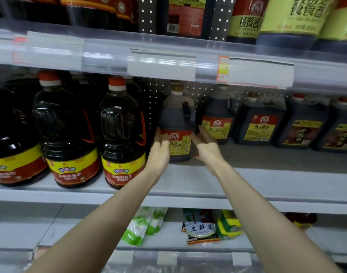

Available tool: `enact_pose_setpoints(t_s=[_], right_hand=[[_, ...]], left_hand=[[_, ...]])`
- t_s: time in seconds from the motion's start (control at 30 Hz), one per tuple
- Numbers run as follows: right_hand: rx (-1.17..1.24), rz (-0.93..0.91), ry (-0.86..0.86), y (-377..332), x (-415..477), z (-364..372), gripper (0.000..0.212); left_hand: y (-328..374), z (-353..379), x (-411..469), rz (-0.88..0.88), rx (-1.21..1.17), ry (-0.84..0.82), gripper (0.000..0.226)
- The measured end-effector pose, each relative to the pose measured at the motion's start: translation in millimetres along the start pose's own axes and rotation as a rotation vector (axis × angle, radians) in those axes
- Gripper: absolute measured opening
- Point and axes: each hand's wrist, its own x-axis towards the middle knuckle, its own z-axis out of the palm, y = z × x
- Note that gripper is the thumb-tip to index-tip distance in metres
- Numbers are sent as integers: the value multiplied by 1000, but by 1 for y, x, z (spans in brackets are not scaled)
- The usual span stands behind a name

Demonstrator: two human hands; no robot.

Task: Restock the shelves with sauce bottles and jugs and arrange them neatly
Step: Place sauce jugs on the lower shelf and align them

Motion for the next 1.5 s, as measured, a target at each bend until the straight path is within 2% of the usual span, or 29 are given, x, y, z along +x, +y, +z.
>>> enact_pose_setpoints(t_s=[0.1,0.27,0.5,0.63,0.9,1.03,1.17,1.33,1.5], right_hand=[[-43,-41,-7,-4,-25,-10,50],[-93,-42,-10,0,-63,-25,52],[-93,-19,-45,30,-122,-50,38],[-96,36,-94,74,-158,-63,28],[-120,225,-133,206,-220,-78,19],[-169,348,-173,285,-250,-81,27],[-227,475,-184,380,-285,-81,22],[-327,647,-199,495,-336,-86,30],[-371,783,-185,585,-378,-94,33]], left_hand=[[4,-4,-21,4,22,-57,46],[6,-6,-65,49,73,-132,55],[-21,-4,-138,-20,109,-110,49],[-56,3,-183,-49,142,-88,47],[-169,12,-264,-278,164,-76,45],[-240,9,-299,-400,221,-94,45],[-326,4,-343,-561,275,-89,42],[-427,-2,-394,-717,323,-163,41],[-512,0,-434,-830,340,-218,29]])
